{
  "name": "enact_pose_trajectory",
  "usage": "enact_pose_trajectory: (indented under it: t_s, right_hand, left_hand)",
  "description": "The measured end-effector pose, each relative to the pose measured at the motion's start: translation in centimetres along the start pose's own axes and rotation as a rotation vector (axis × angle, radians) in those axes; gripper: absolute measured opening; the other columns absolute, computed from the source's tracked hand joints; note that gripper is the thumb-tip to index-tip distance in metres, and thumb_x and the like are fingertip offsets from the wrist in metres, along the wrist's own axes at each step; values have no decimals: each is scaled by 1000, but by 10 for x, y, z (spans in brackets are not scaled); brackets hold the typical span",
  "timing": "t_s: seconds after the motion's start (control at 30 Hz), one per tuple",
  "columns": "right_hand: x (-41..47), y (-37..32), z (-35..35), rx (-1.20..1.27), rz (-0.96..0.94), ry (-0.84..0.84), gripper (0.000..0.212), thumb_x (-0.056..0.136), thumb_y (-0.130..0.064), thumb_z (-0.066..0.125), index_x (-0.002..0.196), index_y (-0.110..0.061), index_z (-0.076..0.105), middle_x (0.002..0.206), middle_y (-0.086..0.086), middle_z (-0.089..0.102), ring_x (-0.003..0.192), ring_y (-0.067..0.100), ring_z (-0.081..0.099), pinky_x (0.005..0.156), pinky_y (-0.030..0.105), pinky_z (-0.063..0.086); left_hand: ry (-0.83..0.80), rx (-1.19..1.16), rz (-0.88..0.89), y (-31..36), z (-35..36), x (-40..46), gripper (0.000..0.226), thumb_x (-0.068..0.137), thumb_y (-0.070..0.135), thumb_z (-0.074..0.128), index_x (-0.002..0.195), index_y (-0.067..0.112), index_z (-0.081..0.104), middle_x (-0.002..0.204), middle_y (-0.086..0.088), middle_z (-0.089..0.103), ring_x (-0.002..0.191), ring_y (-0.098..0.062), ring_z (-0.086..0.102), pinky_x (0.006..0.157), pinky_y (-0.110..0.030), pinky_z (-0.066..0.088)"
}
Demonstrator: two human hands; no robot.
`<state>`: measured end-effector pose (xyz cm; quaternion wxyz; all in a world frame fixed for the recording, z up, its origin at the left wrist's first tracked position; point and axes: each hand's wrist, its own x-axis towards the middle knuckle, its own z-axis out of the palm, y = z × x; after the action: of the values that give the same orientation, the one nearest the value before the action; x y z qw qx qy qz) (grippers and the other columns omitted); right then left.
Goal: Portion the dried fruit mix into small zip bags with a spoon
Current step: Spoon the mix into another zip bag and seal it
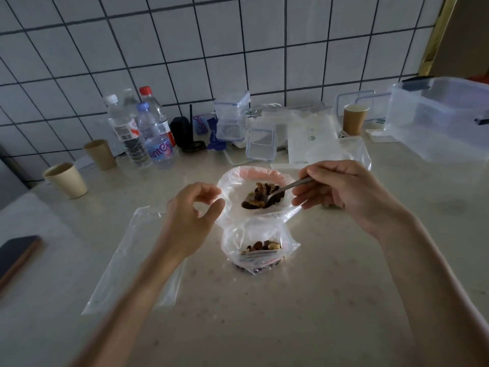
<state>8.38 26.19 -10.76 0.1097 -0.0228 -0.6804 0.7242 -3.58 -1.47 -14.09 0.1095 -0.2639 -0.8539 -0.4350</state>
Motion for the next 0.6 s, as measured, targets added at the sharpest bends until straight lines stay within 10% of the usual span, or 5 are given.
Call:
enact_pose_trajectory:
  t_s: [0.23, 0.6]
  right_hand:
    - [-8, -5, -12, -213, -21, -160, 24, 104, -14, 57, 97, -9, 79, 87, 20, 76, 76, 32, 75, 70, 31, 61]
    - [-14, -8, -21, -361, -128, -228, 22, 90, -32, 64, 101, -23, 82, 82, 11, 74, 78, 19, 72, 80, 26, 61]
  left_hand:
    - [-346, 18, -142, 16, 3, -37, 32, 99, 54, 60, 85, 28, 73, 68, 2, 74, 58, -9, 71, 60, -22, 50]
    - [-165, -73, -240, 6, 23, -38, 28, 102, 31, 64, 80, 17, 75, 56, -10, 65, 41, -14, 60, 50, -25, 46]
